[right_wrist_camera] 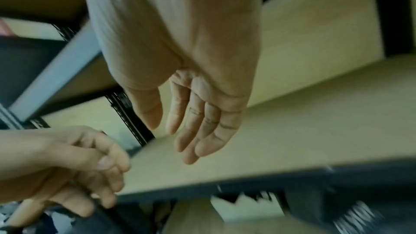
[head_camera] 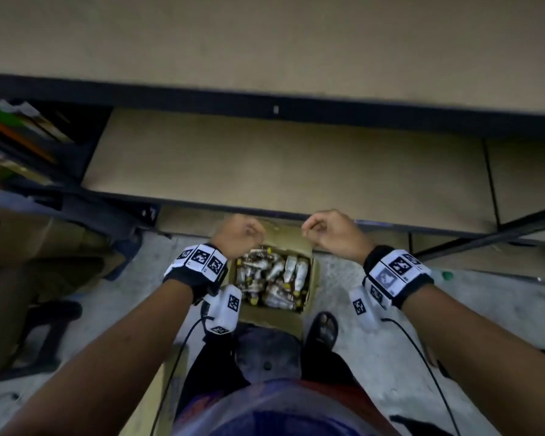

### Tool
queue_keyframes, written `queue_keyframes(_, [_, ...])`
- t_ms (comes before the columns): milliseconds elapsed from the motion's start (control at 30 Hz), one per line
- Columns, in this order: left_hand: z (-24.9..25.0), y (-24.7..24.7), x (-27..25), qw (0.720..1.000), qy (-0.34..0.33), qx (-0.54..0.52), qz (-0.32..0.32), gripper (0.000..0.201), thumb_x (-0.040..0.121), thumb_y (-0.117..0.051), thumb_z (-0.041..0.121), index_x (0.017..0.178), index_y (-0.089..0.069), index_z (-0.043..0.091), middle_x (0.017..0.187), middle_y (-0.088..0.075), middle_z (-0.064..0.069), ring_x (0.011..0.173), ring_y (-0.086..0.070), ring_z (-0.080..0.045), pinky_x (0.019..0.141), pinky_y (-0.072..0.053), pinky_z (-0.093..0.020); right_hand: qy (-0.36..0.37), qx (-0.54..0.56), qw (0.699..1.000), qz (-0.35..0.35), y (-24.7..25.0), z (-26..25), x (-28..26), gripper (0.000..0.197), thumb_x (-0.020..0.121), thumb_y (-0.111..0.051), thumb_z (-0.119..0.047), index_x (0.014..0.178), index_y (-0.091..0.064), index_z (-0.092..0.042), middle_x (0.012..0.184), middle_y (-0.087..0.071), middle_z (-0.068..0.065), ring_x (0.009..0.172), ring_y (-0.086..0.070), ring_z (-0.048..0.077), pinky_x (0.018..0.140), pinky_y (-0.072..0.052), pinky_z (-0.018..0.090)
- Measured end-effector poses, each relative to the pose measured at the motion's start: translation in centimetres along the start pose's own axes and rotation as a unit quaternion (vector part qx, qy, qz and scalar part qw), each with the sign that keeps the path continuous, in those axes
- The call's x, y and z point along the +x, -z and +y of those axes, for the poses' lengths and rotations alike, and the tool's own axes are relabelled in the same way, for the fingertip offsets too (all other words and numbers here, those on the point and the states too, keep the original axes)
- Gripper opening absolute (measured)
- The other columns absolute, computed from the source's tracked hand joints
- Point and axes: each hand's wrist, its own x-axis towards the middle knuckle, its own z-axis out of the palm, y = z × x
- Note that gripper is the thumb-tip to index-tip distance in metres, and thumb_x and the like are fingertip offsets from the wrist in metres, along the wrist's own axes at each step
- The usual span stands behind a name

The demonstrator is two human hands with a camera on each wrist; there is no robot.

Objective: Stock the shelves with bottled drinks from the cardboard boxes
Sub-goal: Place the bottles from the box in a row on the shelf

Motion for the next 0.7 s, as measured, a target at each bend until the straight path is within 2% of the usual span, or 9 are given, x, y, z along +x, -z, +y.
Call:
queue_keyframes(100, [-5.3, -2.3, 0.2, 0.998, 0.057, 0.011, -0.025, 0.018, 0.092, -0.059, 0.012, 0.1, -0.072, 0.004, 0.099, -0.072, -0.01, 0.092, -0.067, -0.023, 0.084, -0.053, -0.031, -0.077, -0.004, 0.997, -0.03, -3.6, 4.3, 0.8, 0.01, 0.093, -0.059, -0.014, 0.091, -0.068, -0.012, 0.079, -0.064, -0.008, 0.074, -0.061, 0.009, 0.073, -0.047, 0.029])
queue_keyframes(167, [-9.0, -3.3, 0.9, 0.994, 0.099, 0.026, -0.038, 0.018, 0.091, -0.057, 0.011, 0.1, -0.073, 0.006, 0.093, -0.071, -0.009, 0.083, -0.066, -0.022, 0.082, -0.055, -0.032, -0.134, 0.002, 0.99, -0.035, -6.1, 6.8, 1.4, 0.014, 0.093, -0.057, -0.012, 0.088, -0.07, -0.009, 0.077, -0.064, -0.005, 0.072, -0.059, 0.01, 0.072, -0.049, 0.03])
queue_keyframes(267, [-14.7, -4.7, 2.5, 0.983, 0.164, -0.011, -0.08, 0.017, 0.091, -0.058, 0.008, 0.095, -0.069, -0.004, 0.081, -0.065, -0.015, 0.073, -0.061, -0.025, 0.074, -0.054, -0.037, -0.213, 0.042, 0.976, -0.02, -10.1, 10.8, 2.9, 0.018, 0.091, -0.059, -0.006, 0.077, -0.067, -0.012, 0.079, -0.066, 0.004, 0.071, -0.061, 0.017, 0.064, -0.049, 0.025])
queue_keyframes(333, [-19.2, -5.9, 3.4, 0.972, 0.205, -0.048, -0.101, 0.016, 0.09, -0.061, 0.01, 0.095, -0.068, -0.004, 0.08, -0.066, -0.016, 0.07, -0.062, -0.028, 0.067, -0.054, -0.035, -0.274, 0.108, 0.956, 0.002, -13.1, 13.6, 4.3, 0.01, 0.091, -0.062, -0.006, 0.083, -0.067, -0.009, 0.086, -0.066, 0.014, 0.067, -0.062, 0.021, 0.057, -0.049, 0.022])
queue_keyframes(400, [-23.7, -7.5, 4.7, 0.962, 0.239, -0.076, -0.108, 0.017, 0.089, -0.061, 0.01, 0.098, -0.069, -0.002, 0.08, -0.067, -0.018, 0.067, -0.064, -0.029, 0.062, -0.055, -0.032, -0.33, 0.18, 0.926, 0.034, -16.1, 16.2, 5.6, 0.004, 0.09, -0.064, -0.008, 0.092, -0.067, -0.007, 0.088, -0.066, 0.016, 0.068, -0.064, 0.025, 0.061, -0.052, 0.026])
queue_keyframes(467, [-27.6, -9.4, 6.3, 0.949, 0.272, -0.115, -0.108, 0.014, 0.09, -0.057, 0.008, 0.094, -0.067, 0.0, 0.081, -0.064, -0.02, 0.067, -0.063, -0.027, 0.061, -0.054, -0.031, -0.374, 0.218, 0.9, 0.061, -19.2, 19.0, 7.2, 0.009, 0.09, -0.064, -0.01, 0.098, -0.066, -0.008, 0.089, -0.067, 0.013, 0.076, -0.068, 0.026, 0.071, -0.055, 0.032])
queue_keyframes(533, [-30.6, -11.5, 8.1, 0.934, 0.293, -0.166, -0.118, 0.005, 0.092, -0.055, 0.007, 0.093, -0.059, 0.006, 0.084, -0.058, -0.022, 0.07, -0.058, -0.027, 0.064, -0.052, -0.033, -0.415, 0.245, 0.873, 0.07, -22.4, 22.2, 9.0, 0.011, 0.091, -0.062, -0.012, 0.101, -0.064, -0.007, 0.094, -0.067, 0.012, 0.086, -0.069, 0.028, 0.078, -0.056, 0.035])
queue_keyframes(633, [-35.0, -14.9, 11.7, 0.912, 0.327, -0.211, -0.132, 0.013, 0.094, -0.057, 0.009, 0.104, -0.062, 0.002, 0.096, -0.064, -0.027, 0.089, -0.066, -0.035, 0.085, -0.055, -0.04, -0.468, 0.273, 0.838, 0.058, -26.9, 27.3, 11.7, 0.014, 0.094, -0.059, -0.016, 0.105, -0.063, -0.007, 0.109, -0.067, 0.015, 0.093, -0.067, 0.028, 0.068, -0.053, 0.032])
queue_keyframes(700, [-37.2, -16.8, 14.1, 0.875, 0.37, -0.29, -0.119, 0.022, 0.095, -0.056, 0.009, 0.113, -0.058, -0.003, 0.111, -0.062, -0.028, 0.104, -0.063, -0.038, 0.093, -0.052, -0.042, -0.484, 0.25, 0.838, 0.037, -29.3, 30.3, 13.4, 0.016, 0.096, -0.057, -0.014, 0.107, -0.062, -0.005, 0.114, -0.066, 0.017, 0.091, -0.067, 0.026, 0.069, -0.054, 0.032])
